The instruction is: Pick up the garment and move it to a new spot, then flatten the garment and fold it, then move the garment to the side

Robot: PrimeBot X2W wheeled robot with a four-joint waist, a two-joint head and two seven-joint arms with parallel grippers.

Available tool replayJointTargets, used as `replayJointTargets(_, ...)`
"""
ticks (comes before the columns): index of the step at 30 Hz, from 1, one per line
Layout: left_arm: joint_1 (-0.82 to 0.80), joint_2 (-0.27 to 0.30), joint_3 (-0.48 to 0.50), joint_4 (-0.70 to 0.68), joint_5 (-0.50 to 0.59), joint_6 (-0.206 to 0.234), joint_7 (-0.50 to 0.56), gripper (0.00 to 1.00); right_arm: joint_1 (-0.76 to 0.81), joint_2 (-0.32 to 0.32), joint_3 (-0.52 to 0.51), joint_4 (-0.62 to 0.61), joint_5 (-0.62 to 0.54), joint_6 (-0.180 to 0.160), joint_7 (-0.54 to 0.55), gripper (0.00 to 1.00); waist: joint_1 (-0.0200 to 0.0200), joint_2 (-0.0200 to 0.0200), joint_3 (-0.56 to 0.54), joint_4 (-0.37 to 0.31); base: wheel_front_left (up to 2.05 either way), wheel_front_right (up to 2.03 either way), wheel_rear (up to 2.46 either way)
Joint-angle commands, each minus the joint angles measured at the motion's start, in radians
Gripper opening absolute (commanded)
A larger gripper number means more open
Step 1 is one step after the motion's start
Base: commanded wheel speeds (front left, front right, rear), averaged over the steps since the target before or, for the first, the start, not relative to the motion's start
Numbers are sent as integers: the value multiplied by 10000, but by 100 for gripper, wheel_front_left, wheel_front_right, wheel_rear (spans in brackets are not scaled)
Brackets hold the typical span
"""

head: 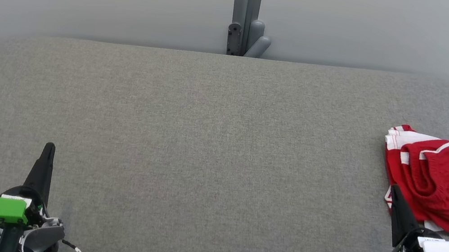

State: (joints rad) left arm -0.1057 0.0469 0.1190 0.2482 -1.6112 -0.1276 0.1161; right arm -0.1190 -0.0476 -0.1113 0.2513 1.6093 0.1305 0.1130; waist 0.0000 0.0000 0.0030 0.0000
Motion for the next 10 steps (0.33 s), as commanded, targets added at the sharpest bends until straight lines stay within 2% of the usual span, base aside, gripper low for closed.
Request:
replayJointTargets(1,-110,63,1,-35,-22,-66,29,0,101,-49,-11,-53,67,4,24,0,0,0,0,0,0,0,0)
replayJointTargets(10,-110,63,1,-35,-22,-66,29,0,101,-49,-11,-53,67,4,24,0,0,0,0,0,0,0,0)
